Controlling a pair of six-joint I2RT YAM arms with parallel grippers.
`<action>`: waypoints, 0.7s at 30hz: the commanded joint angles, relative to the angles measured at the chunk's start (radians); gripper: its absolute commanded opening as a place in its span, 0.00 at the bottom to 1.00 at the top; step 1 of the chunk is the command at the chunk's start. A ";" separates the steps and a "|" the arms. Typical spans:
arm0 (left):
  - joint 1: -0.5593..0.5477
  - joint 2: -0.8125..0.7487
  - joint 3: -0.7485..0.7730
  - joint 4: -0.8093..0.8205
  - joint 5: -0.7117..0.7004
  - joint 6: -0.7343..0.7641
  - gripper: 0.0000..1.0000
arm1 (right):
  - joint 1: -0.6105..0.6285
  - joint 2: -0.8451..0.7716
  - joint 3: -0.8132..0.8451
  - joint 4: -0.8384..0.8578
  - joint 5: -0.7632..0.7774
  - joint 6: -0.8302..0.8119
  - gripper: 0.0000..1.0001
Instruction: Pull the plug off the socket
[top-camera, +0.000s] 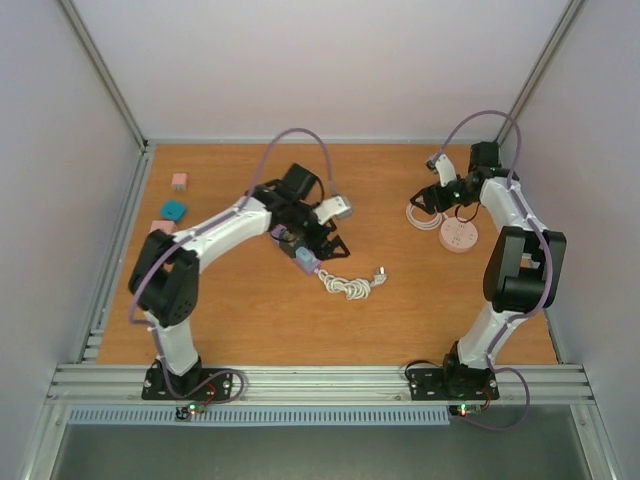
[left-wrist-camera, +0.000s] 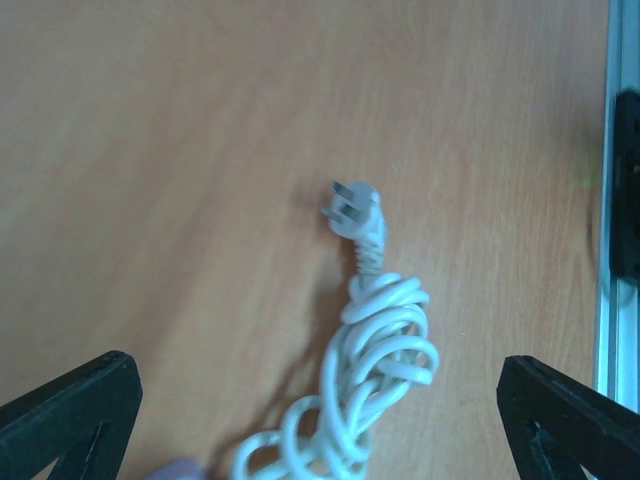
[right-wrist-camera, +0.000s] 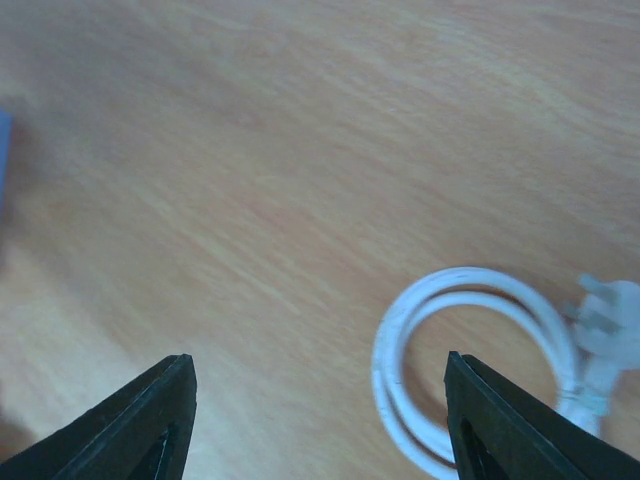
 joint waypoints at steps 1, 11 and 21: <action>0.094 -0.133 -0.073 0.078 0.060 -0.009 1.00 | 0.060 -0.080 -0.077 0.066 -0.051 0.079 0.70; 0.337 -0.294 -0.146 0.141 -0.008 -0.088 1.00 | 0.293 -0.176 -0.262 0.202 -0.033 0.178 0.72; 0.461 -0.434 -0.233 0.233 -0.205 -0.274 1.00 | 0.549 -0.206 -0.382 0.370 0.028 0.296 0.72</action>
